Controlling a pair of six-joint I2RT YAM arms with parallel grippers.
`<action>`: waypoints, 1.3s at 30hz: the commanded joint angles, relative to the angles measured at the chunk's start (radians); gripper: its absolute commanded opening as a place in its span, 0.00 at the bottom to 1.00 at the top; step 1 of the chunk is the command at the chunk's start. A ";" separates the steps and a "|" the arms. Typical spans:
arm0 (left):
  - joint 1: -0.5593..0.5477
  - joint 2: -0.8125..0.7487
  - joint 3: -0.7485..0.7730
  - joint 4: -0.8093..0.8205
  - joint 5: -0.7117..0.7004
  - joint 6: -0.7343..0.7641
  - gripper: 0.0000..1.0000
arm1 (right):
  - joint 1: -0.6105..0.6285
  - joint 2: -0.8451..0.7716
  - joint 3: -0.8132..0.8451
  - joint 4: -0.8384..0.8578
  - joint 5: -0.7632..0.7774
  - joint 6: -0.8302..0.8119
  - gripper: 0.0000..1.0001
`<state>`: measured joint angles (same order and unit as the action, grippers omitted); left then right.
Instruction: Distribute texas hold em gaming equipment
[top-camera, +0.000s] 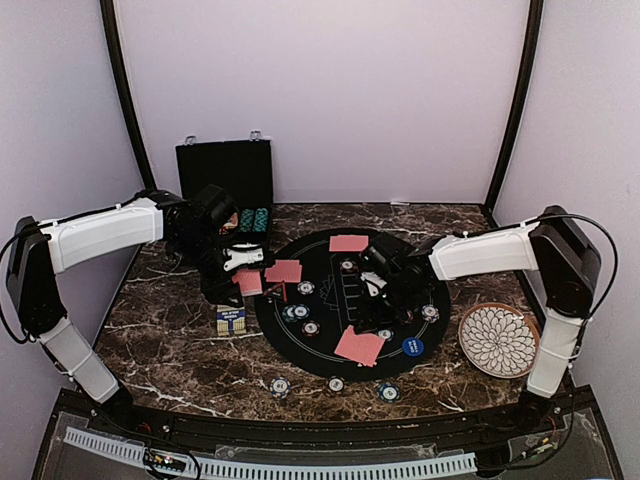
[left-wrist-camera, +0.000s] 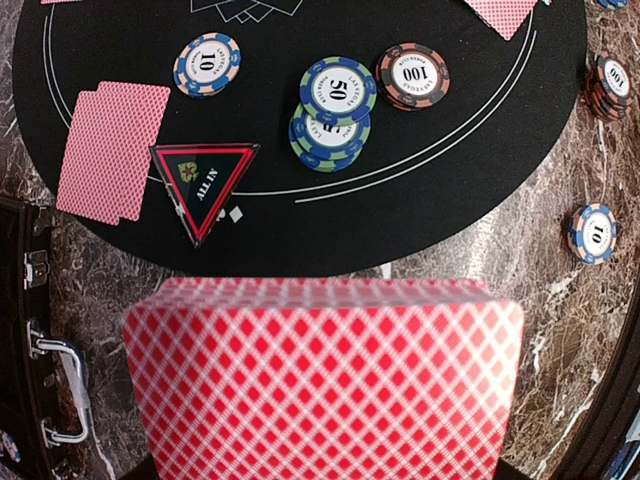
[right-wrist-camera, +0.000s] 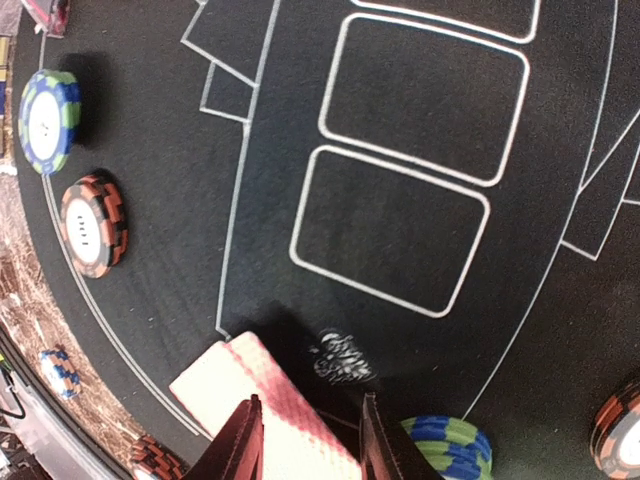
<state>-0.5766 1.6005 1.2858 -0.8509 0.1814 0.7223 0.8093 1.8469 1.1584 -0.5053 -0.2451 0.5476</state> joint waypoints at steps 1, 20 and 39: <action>0.002 -0.035 0.012 -0.025 0.005 0.009 0.00 | 0.024 -0.043 -0.001 -0.013 -0.012 0.000 0.35; 0.002 -0.041 -0.006 -0.021 0.003 0.015 0.00 | 0.040 -0.002 0.032 -0.053 -0.100 -0.042 0.40; 0.002 -0.047 0.003 -0.022 0.012 0.008 0.00 | -0.021 -0.118 0.142 0.150 -0.169 0.129 0.64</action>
<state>-0.5766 1.6005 1.2858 -0.8555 0.1814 0.7258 0.8013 1.7481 1.2907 -0.5228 -0.2920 0.5819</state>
